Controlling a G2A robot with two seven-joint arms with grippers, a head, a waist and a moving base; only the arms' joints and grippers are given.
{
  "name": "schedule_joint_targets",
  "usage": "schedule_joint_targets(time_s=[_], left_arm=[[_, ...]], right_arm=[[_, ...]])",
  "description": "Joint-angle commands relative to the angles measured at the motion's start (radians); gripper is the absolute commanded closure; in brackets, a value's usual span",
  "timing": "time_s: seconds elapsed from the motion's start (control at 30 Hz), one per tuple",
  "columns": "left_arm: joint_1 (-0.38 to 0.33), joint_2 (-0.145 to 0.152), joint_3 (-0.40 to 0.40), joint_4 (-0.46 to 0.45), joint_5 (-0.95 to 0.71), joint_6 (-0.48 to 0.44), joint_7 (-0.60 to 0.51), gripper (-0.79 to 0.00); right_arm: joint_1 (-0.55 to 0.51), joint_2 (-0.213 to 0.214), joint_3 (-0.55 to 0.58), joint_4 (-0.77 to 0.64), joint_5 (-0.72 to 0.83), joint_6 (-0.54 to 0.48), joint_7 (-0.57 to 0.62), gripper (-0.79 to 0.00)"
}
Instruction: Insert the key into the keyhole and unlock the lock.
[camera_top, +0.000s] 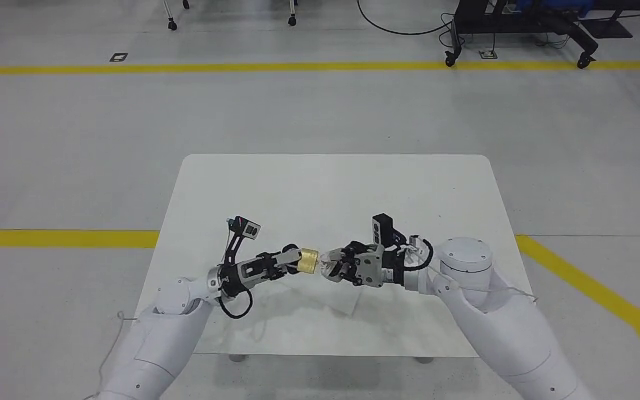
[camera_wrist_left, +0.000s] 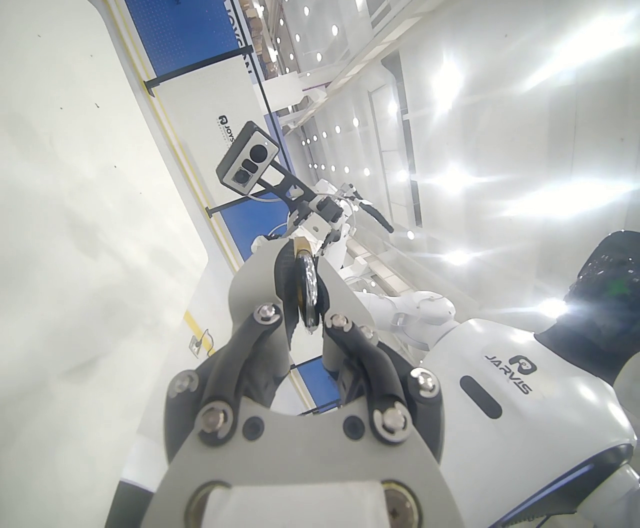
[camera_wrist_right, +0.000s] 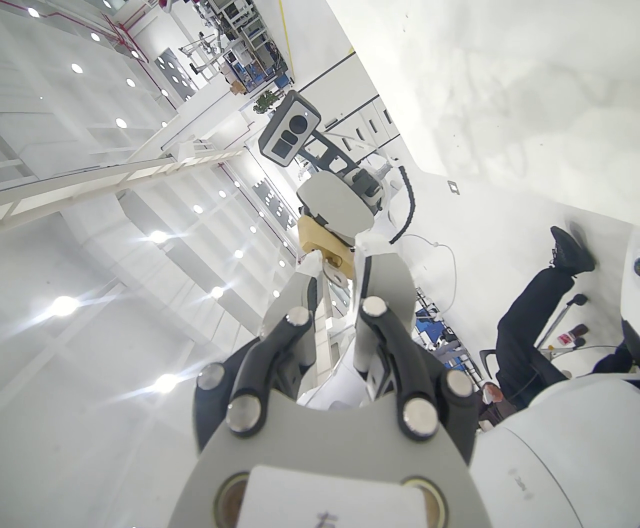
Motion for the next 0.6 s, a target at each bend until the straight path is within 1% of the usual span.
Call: schedule_joint_targets(time_s=[0.0, 0.17, 0.27, 0.37, 0.4, 0.57], left_arm=[[-0.003, 0.0, 0.002, 0.002, 0.002, -0.001, -0.002, 0.0], [-0.005, 0.0, -0.001, 0.004, 0.031, -0.022, 0.019, 0.0], [-0.003, 0.001, -0.003, -0.002, 0.058, -0.044, 0.035, 0.0], [0.001, 0.002, -0.007, -0.011, 0.09, -0.075, 0.052, 0.0], [0.005, 0.003, -0.008, -0.019, 0.111, -0.089, 0.066, 0.0], [0.023, 0.006, -0.01, -0.05, 0.196, -0.151, 0.128, 0.0]], right_arm=[[0.001, 0.0, 0.0, 0.001, 0.001, 0.003, 0.006, 0.0], [0.005, -0.001, 0.008, 0.014, 0.025, 0.019, 0.021, 0.0], [0.013, -0.003, 0.011, 0.025, 0.051, 0.048, 0.028, 0.0], [0.026, -0.005, 0.011, 0.047, 0.094, 0.099, 0.038, 0.0], [0.038, -0.007, 0.012, 0.06, 0.119, 0.133, 0.037, 0.0], [0.08, -0.017, 0.006, 0.109, 0.21, 0.228, 0.02, 0.0]])
